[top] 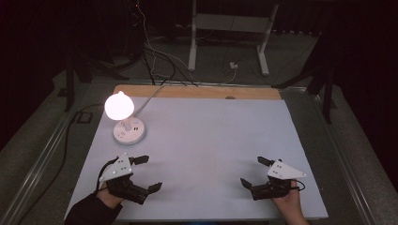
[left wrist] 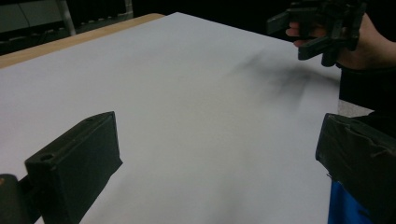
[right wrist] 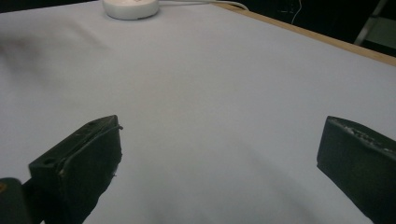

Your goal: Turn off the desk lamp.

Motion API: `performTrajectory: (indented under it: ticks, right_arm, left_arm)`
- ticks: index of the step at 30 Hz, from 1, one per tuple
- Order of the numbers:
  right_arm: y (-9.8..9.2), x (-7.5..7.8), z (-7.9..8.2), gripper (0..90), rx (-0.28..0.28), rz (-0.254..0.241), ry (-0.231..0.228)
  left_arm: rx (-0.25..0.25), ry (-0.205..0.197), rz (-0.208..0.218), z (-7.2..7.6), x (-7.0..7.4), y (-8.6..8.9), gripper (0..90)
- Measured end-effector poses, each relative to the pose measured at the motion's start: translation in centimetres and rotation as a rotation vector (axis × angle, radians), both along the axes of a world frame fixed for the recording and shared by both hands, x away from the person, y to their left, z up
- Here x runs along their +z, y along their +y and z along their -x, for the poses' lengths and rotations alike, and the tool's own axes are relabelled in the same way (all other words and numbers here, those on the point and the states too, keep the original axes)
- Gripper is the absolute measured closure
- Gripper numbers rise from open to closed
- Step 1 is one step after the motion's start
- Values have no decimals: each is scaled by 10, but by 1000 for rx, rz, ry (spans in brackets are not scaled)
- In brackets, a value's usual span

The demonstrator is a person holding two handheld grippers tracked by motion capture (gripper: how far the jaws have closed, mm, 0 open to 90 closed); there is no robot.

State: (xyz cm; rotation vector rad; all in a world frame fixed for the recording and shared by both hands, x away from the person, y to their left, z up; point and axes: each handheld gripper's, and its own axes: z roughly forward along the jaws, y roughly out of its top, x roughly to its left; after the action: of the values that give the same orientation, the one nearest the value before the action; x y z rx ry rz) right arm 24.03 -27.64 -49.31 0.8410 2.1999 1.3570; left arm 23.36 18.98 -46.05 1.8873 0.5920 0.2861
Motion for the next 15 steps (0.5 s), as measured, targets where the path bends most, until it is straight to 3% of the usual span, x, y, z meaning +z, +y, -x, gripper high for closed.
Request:
performTrajectory:
  ticks: [8,14,15]
  right_arm:
    - [0,0,-1,0,-1,-5,1]
    - [-1,0,-1,0,1,-9,0]
    - [-1,0,-1,0,0,-8,-1]
  left_arm:
    - [59,-12,21,-13,9,-1,5]
    - [148,-28,31,-29,14,-2,5]
    - [189,-42,13,-33,14,-3,5]
